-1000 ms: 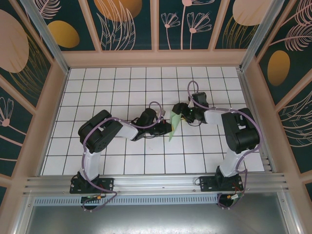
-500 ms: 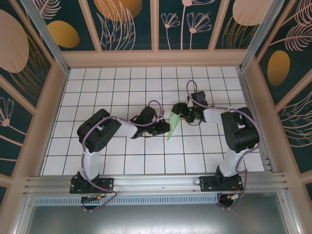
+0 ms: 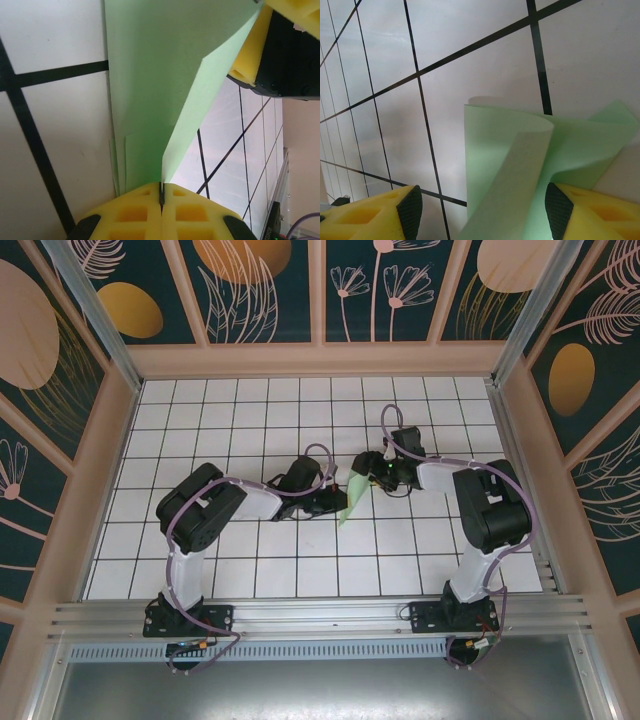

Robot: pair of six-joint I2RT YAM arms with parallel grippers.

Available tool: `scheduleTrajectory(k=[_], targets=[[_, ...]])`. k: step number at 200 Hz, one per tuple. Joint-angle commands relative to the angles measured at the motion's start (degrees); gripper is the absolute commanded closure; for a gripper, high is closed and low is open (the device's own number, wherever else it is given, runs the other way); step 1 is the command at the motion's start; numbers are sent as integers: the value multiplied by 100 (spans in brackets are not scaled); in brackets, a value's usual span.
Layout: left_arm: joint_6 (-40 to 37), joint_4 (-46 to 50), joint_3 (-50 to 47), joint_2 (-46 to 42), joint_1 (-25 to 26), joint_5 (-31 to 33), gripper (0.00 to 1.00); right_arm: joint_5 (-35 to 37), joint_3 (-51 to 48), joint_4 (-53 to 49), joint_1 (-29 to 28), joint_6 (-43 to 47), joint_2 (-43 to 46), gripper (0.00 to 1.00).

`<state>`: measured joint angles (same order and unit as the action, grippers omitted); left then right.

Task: Fold a paper plane with a square sheet of paper (fold left side to right side)
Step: Fold the wing for the fifth time at the center of the table.

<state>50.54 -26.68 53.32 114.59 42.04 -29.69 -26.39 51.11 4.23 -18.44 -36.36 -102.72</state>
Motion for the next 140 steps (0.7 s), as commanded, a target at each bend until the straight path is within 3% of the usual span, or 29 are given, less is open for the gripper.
scheduleTrajectory(k=[1, 71, 140], targets=[[-252, 190, 178, -249, -51, 60, 97, 371, -66, -199, -71, 230, -477, 30], [-340, 287, 206, -180, -47, -11, 96, 21, -281, 415, -42, 76, -229, 30], [-137, 1, 205, -113, -54, -211, 97, 83, -751, 899, 283, 49, 904, 18]])
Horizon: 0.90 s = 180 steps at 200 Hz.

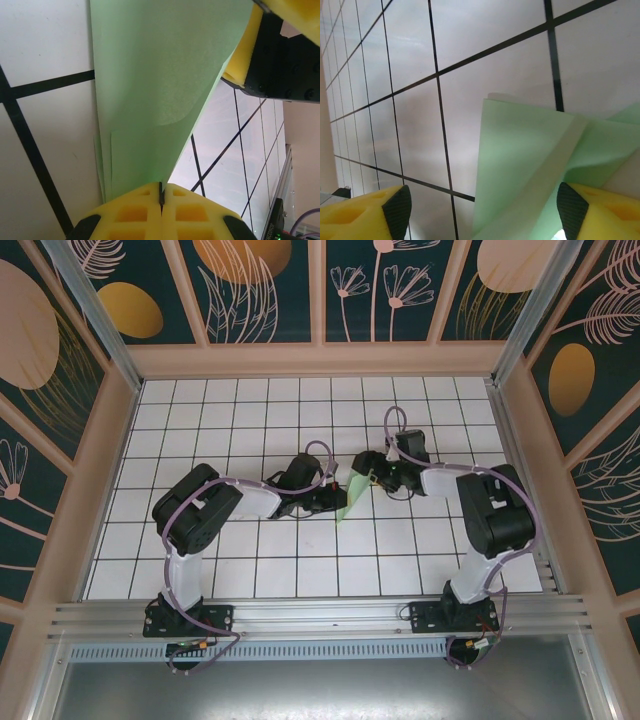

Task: Fold a paper plane with a square sheet of paper (fold left side to right side)
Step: Fold the wing for the fifth time at the center of the table.

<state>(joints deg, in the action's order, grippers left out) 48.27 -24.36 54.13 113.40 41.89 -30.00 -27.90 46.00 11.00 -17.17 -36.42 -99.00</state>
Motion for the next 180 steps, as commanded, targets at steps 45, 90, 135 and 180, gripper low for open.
scheduleTrajectory(k=[45, 90, 135, 180], targets=[[284, -457, 1, -29, -29, -280, 98, 231, -935, 187, 397, 47, 1259, 15], [865, -1034, -223, -24, 6, -443, 99, 4, -1698, 884, 428, -283, 1791, 19], [1394, -1538, -227, 221, 133, -538, 100, -290, -2455, 1658, 442, -485, 2111, 25], [1520, -1616, -182, 329, 214, -517, 100, -592, -2470, 2259, 399, -629, 1684, 29]])
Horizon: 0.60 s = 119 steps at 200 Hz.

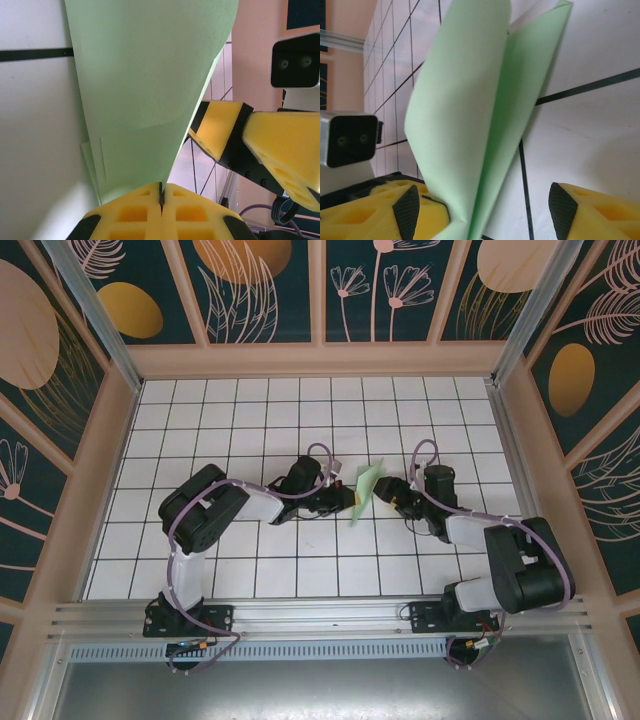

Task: Fold a paper plane with a square sheet of paper (fold left side to right side)
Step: Fold the wing for the fifth time at the center of the table.

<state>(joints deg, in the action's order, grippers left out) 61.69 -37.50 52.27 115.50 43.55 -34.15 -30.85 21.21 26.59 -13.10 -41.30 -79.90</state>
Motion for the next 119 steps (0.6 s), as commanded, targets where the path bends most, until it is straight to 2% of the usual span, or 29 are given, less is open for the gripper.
scheduleTrajectory(k=[1, 45, 83, 119], targets=[[182, -302, 3, 120, 48, -101, 100, -302, 16, 708, -17, -142, -240, 29], [255, -359, 16, 227, 56, -124, 100, -314, 288, 834, -163, -246, -790, 34], [269, -363, 55, 319, 52, -160, 100, -166, 523, 559, -271, -270, -1095, 35], [270, -373, 88, 350, 55, -183, 100, 71, 755, -35, -325, -245, -1345, 41]])
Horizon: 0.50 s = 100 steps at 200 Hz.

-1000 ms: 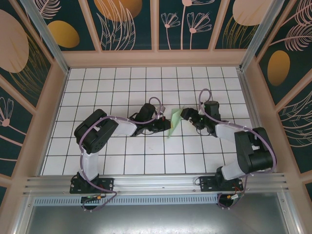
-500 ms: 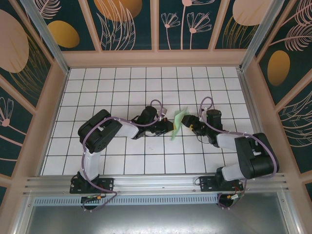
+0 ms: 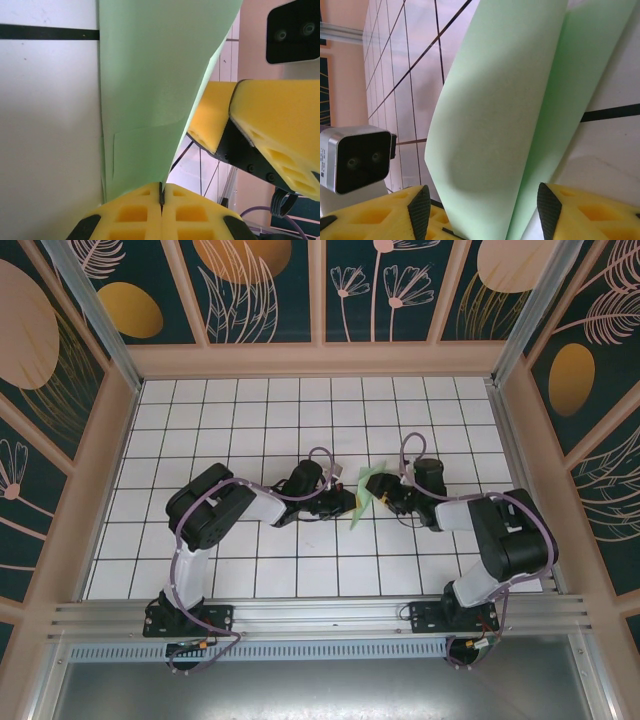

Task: Fold a paper plane with a square sheet of paper (fold left side to right side)
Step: Fold the wing for the fifth time at the center of the table.

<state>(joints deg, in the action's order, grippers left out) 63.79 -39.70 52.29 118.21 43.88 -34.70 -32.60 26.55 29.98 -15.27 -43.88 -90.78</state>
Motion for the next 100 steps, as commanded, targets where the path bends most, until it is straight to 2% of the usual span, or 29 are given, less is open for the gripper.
scheduleTrajectory(k=[1, 35, 100], targets=[[58, -152, 87, 79, 19, -126, 100, 250, 225, -385, -108, 7, -265, 41], [15, -141, 101, 55, 18, -125, 96, 450, 415, -964, -141, 55, -450, 46], [-483, 511, 193, -374, -3, 116, 70, 447, 530, -1169, -156, 115, -755, 47]])
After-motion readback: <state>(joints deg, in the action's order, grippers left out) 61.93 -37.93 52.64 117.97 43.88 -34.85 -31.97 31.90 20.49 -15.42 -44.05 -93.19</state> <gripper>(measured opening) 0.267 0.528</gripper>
